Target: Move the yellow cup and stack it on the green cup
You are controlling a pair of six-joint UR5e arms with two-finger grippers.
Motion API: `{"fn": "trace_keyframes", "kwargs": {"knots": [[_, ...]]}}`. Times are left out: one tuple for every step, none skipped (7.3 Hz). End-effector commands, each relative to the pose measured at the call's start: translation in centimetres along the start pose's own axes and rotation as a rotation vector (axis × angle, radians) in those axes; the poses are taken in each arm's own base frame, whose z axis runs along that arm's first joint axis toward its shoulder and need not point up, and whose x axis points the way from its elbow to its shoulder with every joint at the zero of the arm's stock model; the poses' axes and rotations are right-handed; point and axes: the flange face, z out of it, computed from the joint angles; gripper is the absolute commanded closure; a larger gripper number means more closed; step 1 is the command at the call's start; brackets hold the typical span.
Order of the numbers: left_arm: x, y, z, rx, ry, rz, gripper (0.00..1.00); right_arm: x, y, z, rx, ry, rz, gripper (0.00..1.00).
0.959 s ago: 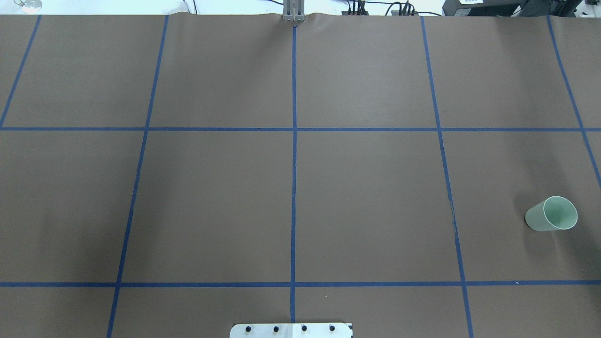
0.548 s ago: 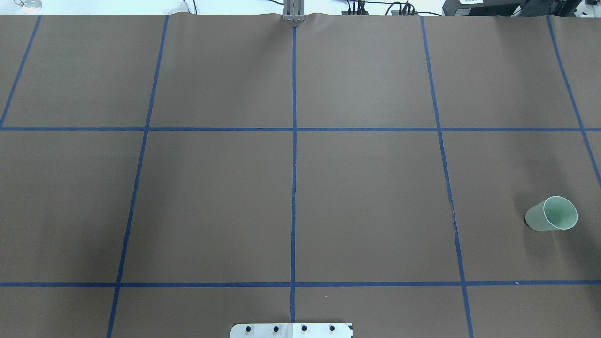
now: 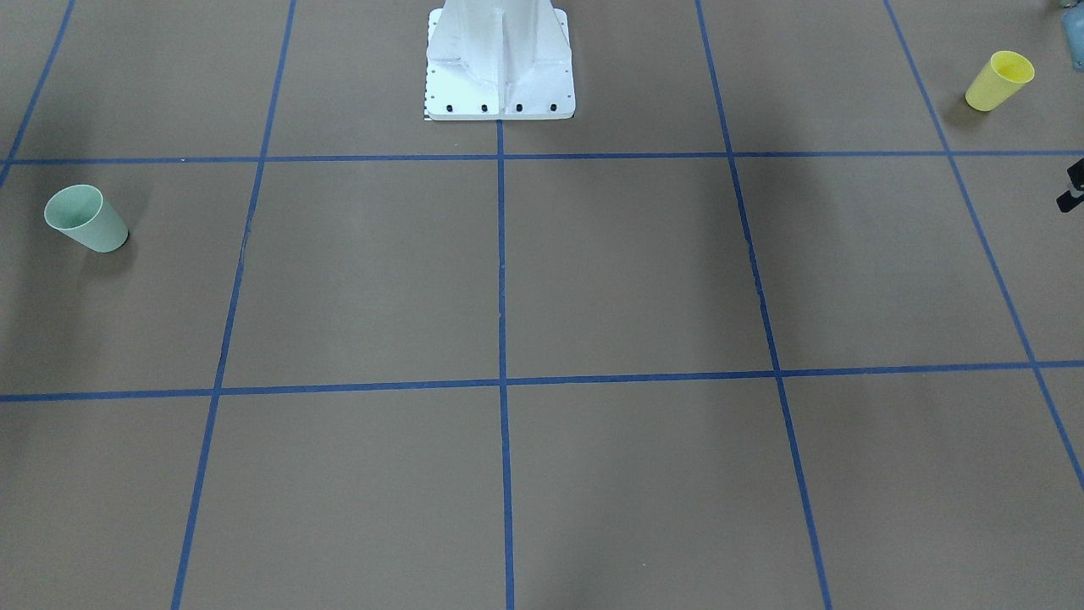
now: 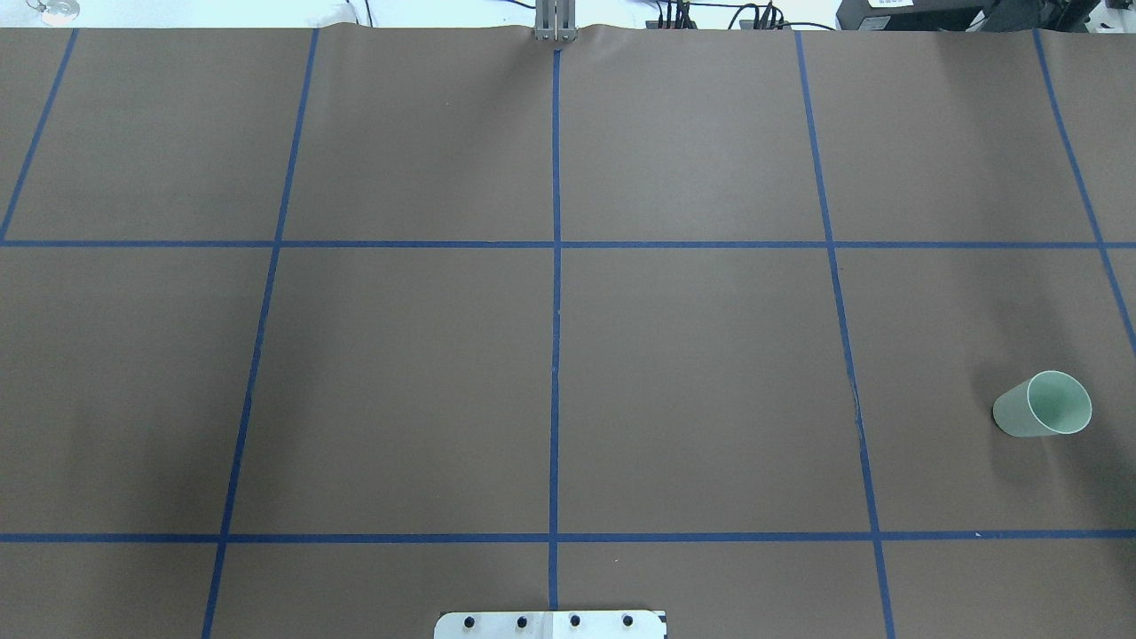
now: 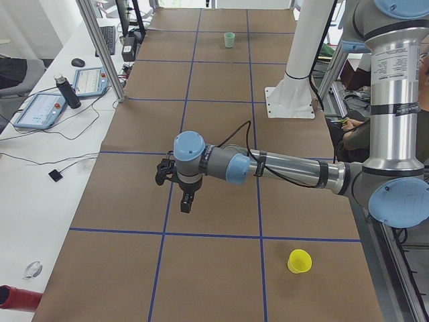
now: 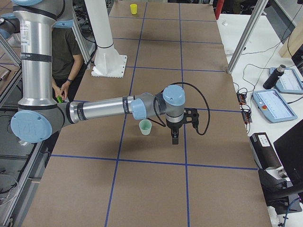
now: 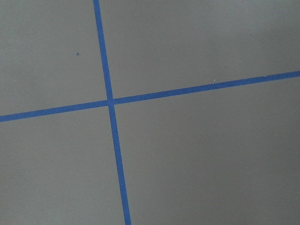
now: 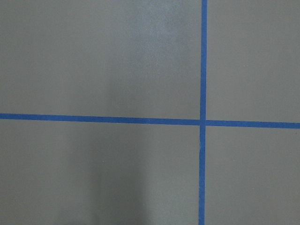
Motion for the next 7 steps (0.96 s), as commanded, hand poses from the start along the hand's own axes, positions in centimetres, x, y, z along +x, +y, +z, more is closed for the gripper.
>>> {"fn": "trace_keyframes", "kwargs": {"knots": [[0.1,-0.1,-0.1,0.002,0.0,0.0,0.0,-0.1,0.0,-0.1,0.002,-0.001,-0.002,0.0],[0.0,0.0,0.0,0.001,0.0,0.001,0.0,-0.1,0.0,-0.1,0.001,-0.002,-0.002,0.0],[0.0,0.0,0.0,0.0,0.0,-0.001,0.0,-0.1,0.0,-0.1,0.001,-0.004,-0.002,0.0],[-0.1,0.0,0.2,-0.004,0.0,-0.002,0.0,-0.1,0.1,0.0,0.0,-0.005,-0.001,0.0],[-0.8,0.1,0.9,-0.019,-0.001,-0.013,0.0,-0.2,0.1,-0.1,0.0,-0.01,-0.002,0.0],[-0.6,0.0,0.8,-0.016,0.001,-0.01,0.0,0.0,0.1,0.1,-0.003,-0.009,0.001,0.0],[-0.4,0.0,0.5,-0.008,0.001,-0.006,0.0,0.3,-0.1,0.3,-0.006,0.001,0.004,0.0]]}}
